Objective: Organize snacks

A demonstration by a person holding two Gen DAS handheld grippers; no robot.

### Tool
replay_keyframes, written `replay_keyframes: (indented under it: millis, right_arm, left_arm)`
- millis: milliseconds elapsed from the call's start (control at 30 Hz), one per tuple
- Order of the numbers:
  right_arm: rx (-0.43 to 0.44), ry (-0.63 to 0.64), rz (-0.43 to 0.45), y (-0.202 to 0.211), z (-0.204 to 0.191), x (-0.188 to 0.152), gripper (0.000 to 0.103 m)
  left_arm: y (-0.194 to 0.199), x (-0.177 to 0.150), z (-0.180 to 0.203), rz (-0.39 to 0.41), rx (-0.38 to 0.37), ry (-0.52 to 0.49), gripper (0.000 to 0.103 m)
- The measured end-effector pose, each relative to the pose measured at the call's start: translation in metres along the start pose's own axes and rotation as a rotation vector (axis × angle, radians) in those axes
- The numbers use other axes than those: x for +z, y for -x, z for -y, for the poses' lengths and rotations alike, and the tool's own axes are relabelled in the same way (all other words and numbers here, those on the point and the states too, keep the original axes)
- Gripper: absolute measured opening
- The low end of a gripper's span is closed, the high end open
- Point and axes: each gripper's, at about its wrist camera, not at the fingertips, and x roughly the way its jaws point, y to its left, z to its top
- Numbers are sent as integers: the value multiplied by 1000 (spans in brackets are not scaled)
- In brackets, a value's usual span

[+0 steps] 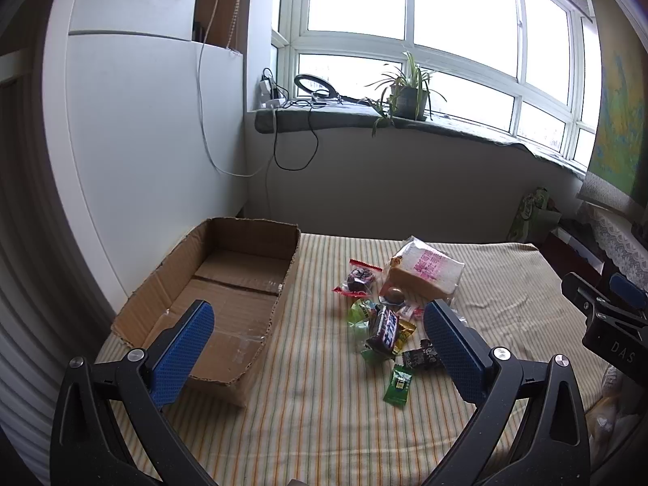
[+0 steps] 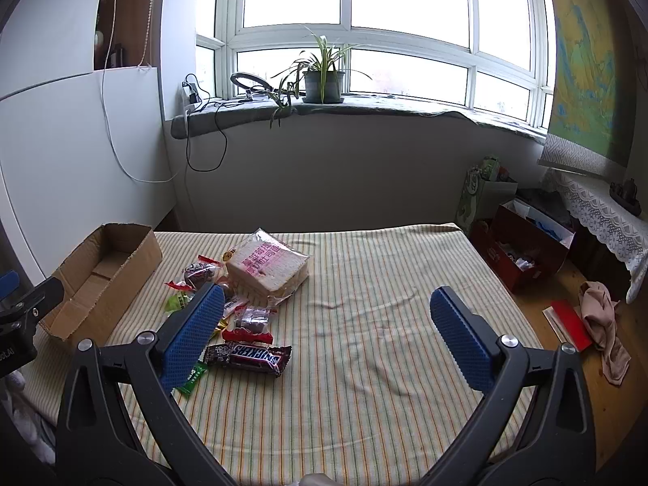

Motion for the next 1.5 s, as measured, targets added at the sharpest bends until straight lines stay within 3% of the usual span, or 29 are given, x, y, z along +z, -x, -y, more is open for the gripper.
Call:
replay_keyframes:
  millis: [1000, 1267, 1500]
  right_arm:
    - [15, 14, -15, -10, 12, -11, 103]
    - [79, 81, -15, -17, 12, -17, 103]
    - [205, 252, -55, -33, -4, -35, 103]
  left_arm:
    - [-4, -8, 6, -23, -3, -25, 103]
    - [-10, -15, 11, -55, -29, -39, 103]
    - [-17, -30, 21, -110, -71, -55, 102]
